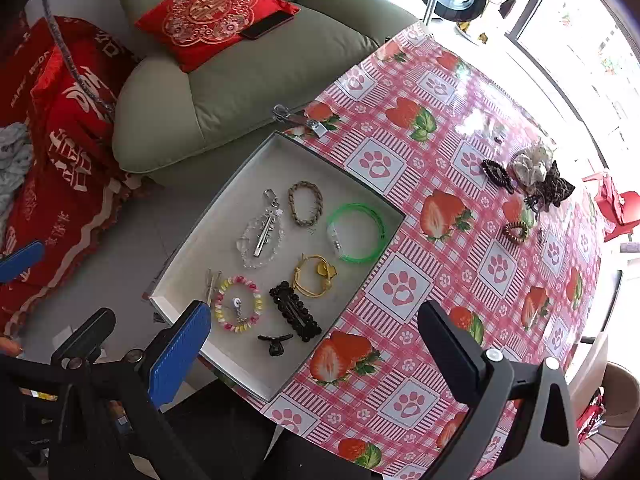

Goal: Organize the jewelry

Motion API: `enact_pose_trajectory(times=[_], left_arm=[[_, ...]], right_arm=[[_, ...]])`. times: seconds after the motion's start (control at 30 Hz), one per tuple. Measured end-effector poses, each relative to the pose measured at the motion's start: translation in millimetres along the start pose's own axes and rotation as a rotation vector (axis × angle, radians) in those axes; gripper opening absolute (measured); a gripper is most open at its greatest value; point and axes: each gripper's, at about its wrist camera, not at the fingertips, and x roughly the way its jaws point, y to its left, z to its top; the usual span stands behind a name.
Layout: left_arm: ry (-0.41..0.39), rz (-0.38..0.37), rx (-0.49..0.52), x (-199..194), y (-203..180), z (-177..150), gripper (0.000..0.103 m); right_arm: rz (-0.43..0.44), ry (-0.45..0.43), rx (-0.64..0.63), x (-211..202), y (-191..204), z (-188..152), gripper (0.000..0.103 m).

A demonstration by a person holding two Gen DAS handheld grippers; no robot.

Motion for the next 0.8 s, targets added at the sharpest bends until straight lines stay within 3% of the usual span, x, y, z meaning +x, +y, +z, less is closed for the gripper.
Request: enact_pose_trajectory(times=[0.8], left_arm=[[0.013,-0.036,0.051,8.5,-14.3,6.8,0.103]], right_arm=[[0.001,-0.047,0.090,-12.7,-14.1,-14.4,0.103]])
